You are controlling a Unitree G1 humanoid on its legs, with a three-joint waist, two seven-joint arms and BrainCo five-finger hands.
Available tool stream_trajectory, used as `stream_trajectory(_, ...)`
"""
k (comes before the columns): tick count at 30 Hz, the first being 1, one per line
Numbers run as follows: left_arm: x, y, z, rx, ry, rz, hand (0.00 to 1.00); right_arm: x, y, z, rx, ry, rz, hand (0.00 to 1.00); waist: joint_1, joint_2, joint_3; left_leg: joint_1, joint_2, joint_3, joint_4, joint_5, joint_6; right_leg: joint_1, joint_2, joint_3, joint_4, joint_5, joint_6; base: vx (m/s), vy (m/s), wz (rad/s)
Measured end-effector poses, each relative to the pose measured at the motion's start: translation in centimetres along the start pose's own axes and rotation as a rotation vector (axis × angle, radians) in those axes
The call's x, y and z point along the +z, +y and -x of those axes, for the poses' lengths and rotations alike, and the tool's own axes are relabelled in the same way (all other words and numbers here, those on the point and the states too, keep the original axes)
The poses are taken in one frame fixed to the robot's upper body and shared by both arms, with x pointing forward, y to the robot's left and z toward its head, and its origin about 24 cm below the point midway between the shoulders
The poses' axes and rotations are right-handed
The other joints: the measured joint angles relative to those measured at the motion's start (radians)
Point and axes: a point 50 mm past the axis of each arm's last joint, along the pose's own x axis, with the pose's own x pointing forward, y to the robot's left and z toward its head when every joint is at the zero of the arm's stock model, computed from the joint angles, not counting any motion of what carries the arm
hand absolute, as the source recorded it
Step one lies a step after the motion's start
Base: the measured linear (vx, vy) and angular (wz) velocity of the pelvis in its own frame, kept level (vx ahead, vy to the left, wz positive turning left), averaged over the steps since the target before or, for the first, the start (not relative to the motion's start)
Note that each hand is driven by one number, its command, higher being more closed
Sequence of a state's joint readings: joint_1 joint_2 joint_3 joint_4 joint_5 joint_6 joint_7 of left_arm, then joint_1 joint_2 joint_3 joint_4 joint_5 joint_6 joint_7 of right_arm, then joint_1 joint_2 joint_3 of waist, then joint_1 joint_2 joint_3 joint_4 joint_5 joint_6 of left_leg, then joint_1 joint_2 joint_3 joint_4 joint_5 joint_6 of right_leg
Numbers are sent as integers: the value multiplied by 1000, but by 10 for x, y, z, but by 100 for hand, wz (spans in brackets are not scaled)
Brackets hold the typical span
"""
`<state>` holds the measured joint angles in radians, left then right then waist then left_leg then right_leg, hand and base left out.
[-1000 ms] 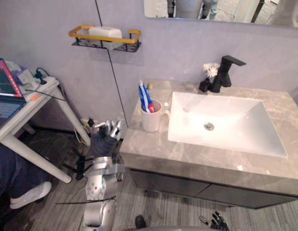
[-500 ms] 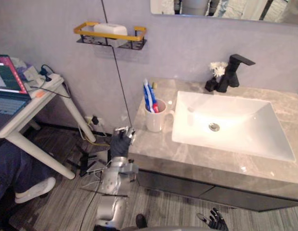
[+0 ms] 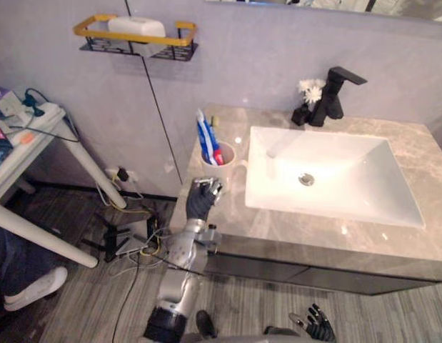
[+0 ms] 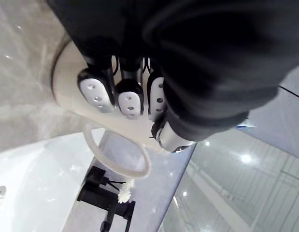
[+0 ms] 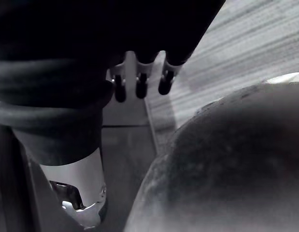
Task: Organize washtable
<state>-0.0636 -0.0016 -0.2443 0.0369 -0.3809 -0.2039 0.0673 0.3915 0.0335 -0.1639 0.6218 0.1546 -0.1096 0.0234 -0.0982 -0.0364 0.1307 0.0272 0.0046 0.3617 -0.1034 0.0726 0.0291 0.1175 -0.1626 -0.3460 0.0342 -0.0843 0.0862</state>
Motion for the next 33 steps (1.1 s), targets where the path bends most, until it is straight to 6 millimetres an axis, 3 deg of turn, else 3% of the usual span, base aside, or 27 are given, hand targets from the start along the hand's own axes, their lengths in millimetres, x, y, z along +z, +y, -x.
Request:
stream_trajectory(8,-8,10,-1,32,37,-26,100,10,5,-6,14,-29,-1,0,-1,-1,13,-3,1,-4,0,-2,-2,-1,3,-3,-4,-10,-14,45,-1,0)
stream_trajectory(19,12,5,-31,-12,-43,-78,100,29,9,-15,22,-82,-10,0,-7,-2,61,-19,-3,-4,1,-1,-2,-13,3,-1,-19,-10,-13,44,6,-1)
stream_trajectory(22,19,10,-35,5,-67,-89,100,31,10,-16,24,-88,-10,0,-27,-2,67,-23,-3,-3,1,-2,-2,-16,4,-1,-20,-8,-9,42,1,0)
stream_trajectory(33,43,14,-59,41,-150,-118,100,38,3,-18,5,-108,-1,0,-53,2,96,-49,0,18,1,-2,-2,-59,2,49,-1,3,-5,16,16,-7)
